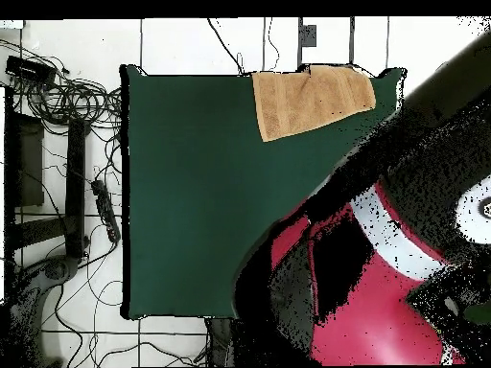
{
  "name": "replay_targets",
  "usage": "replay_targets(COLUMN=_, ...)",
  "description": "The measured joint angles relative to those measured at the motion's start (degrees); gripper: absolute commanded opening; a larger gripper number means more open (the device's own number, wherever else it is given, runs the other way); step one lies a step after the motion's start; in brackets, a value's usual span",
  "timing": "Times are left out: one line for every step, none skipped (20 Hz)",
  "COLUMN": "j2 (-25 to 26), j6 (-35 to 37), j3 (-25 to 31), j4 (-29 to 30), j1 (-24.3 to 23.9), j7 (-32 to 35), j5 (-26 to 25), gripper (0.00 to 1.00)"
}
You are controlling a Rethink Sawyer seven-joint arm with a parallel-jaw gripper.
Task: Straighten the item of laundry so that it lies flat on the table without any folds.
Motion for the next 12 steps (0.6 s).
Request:
replay_targets(j2=-0.14, j6=0.55, j3=-0.27, j4=0.01, j1=-0.06, j7=0.0, j5=0.71, gripper=0.0)
replay_targets(j2=-0.5, j6=1.95, j3=-0.8, j4=0.02, j1=-0.23, j7=0.0, j5=2.11, gripper=0.0)
replay_targets(j2=-0.85, j6=3.35, j3=-1.34, j4=0.02, j1=-0.4, j7=0.0, j5=3.51, gripper=0.0)
replay_targets(j2=-1.33, j6=5.49, j3=-1.86, j4=0.03, j1=-0.65, j7=0.0, j5=5.16, gripper=0.0)
replay_targets(j2=-1.66, j6=6.97, j3=-2.12, j4=0.02, j1=-0.84, j7=0.0, j5=6.16, gripper=0.0)
replay_targets(j2=-2.1, j6=8.57, j3=-2.41, j4=0.03, j1=-1.14, j7=0.0, j5=7.01, gripper=0.0)
replay_targets(j2=-2.55, j6=10.17, j3=-2.69, j4=0.04, j1=-1.43, j7=0.0, j5=7.86, gripper=0.0)
replay_targets(j2=-2.99, j6=11.77, j3=-2.98, j4=0.04, j1=-1.73, j7=0.0, j5=8.72, gripper=0.0)
replay_targets(j2=-3.28, j6=12.62, j3=-3.19, j4=0.05, j1=-1.95, j7=0.0, j5=9.08, gripper=0.0)
replay_targets(j2=-3.78, j6=13.71, j3=-3.39, j4=0.05, j1=-2.39, j7=0.0, j5=9.42, gripper=0.0)
replay_targets(j2=-4.27, j6=14.79, j3=-3.59, j4=0.06, j1=-2.83, j7=0.0, j5=9.76, gripper=0.0)
replay_targets(j2=-4.76, j6=15.88, j3=-3.79, j4=0.06, j1=-3.28, j7=0.0, j5=10.09, gripper=0.0)
